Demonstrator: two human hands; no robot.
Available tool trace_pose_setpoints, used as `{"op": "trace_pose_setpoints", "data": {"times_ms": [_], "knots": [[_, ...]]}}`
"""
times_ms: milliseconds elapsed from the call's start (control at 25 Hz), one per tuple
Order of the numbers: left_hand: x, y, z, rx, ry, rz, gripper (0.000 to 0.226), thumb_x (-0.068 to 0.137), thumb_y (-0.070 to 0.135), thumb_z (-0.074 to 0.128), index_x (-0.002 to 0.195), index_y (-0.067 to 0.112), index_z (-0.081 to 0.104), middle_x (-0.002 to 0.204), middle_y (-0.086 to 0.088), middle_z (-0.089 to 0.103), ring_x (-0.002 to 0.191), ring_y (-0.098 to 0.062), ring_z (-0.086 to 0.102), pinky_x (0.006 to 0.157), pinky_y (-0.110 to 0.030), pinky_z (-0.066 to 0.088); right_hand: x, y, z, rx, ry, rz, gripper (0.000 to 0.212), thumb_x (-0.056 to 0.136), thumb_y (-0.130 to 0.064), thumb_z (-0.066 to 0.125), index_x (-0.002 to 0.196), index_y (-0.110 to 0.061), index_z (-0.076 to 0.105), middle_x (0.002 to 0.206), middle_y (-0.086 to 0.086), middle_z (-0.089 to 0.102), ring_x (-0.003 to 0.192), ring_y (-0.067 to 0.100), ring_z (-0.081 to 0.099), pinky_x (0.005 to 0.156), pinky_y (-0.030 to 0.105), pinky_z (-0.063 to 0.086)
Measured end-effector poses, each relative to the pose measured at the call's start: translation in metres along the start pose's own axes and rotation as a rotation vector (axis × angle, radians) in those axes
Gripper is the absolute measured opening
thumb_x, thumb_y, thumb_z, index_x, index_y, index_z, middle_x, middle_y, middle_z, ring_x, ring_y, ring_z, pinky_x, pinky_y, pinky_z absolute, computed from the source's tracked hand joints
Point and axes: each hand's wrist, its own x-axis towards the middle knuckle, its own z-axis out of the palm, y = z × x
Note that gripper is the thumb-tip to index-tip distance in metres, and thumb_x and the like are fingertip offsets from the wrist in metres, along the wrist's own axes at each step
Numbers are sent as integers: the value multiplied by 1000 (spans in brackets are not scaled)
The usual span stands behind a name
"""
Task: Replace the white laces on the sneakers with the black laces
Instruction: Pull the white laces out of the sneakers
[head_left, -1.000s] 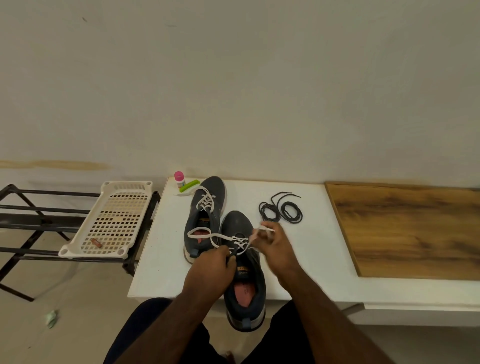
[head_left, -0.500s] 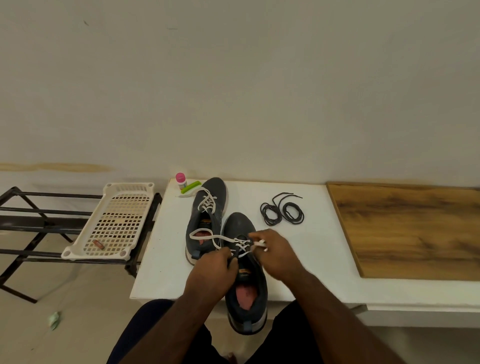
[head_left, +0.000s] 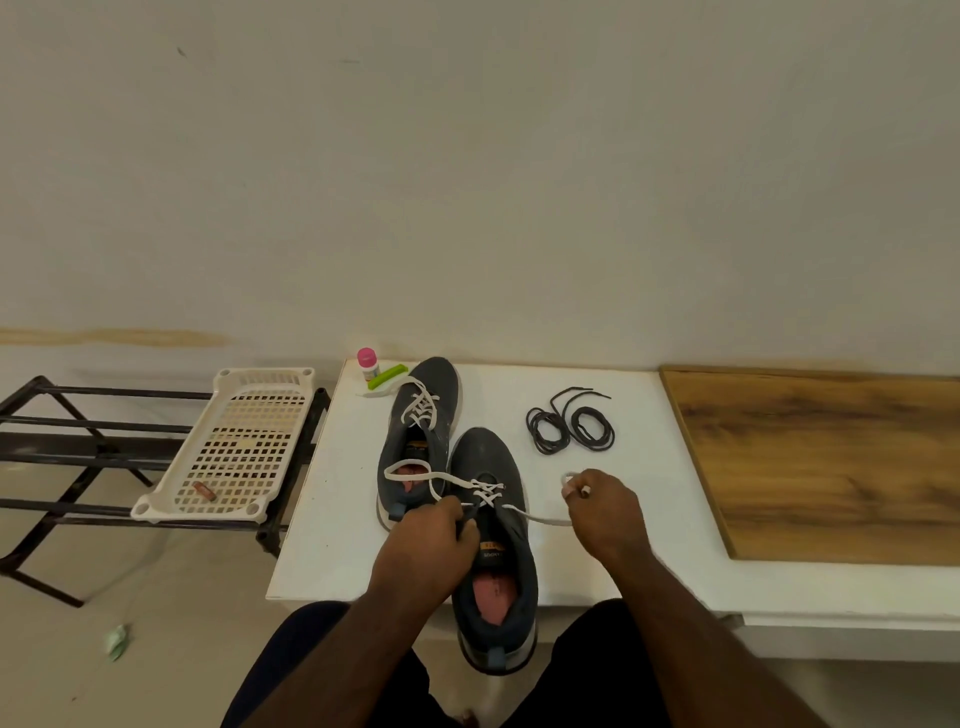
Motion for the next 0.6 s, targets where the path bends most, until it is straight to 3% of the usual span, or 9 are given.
{"op": "trace_pose_setpoints", "data": {"times_ms": [80,120,200,240,320,440,600], "knots": [[-1,4,1,-40,40,14,19,95,42,53,94,24,52,91,7,57,82,-10,55,71,-25,44,-16,-8,-3,-108,17,-97,43,92,-29,63,133,-18,58,135,2,57,123,24,51,100,38,45],[1,6,0,-69,86,35,19,94,42,55,102,24,54,100,8,55,89,-10,55,76,-25,46,-23,-14,-3,-80,49,-162,47,88,-31,64,133,-20,56,133,0,55,123,22,49,99,37,45],[10,7,0,-72,111,125,27,94,34,56,120,24,57,116,6,53,104,-11,53,89,-24,45,-37,-31,0,92,-52,-236,35,81,-31,68,115,-22,60,113,-3,59,102,14,56,84,29,48],[15,7,1,-43,65,173,32,94,29,56,126,23,56,122,4,52,109,-13,52,94,-25,43,-43,-39,6,108,-157,-239,28,79,-32,69,103,-22,58,103,-3,59,91,12,57,76,26,48],[21,9,4,34,-43,211,40,93,23,55,133,21,53,130,0,50,115,-16,52,99,-26,41,-47,-46,21,-2,-240,-259,28,79,-35,67,98,-21,53,97,-1,58,83,15,57,69,26,47],[22,5,8,75,-49,187,42,95,21,51,137,22,51,134,-1,50,117,-17,54,100,-26,41,-41,-39,23,-114,-150,-235,18,92,-34,55,102,-19,50,98,0,58,80,16,53,68,25,40],[20,-5,8,22,-32,147,48,94,15,48,140,26,50,135,0,52,119,-17,53,103,-28,42,-36,-25,14,12,-69,-137,12,94,-30,53,86,-21,49,83,-5,58,73,11,53,58,21,36]]}}
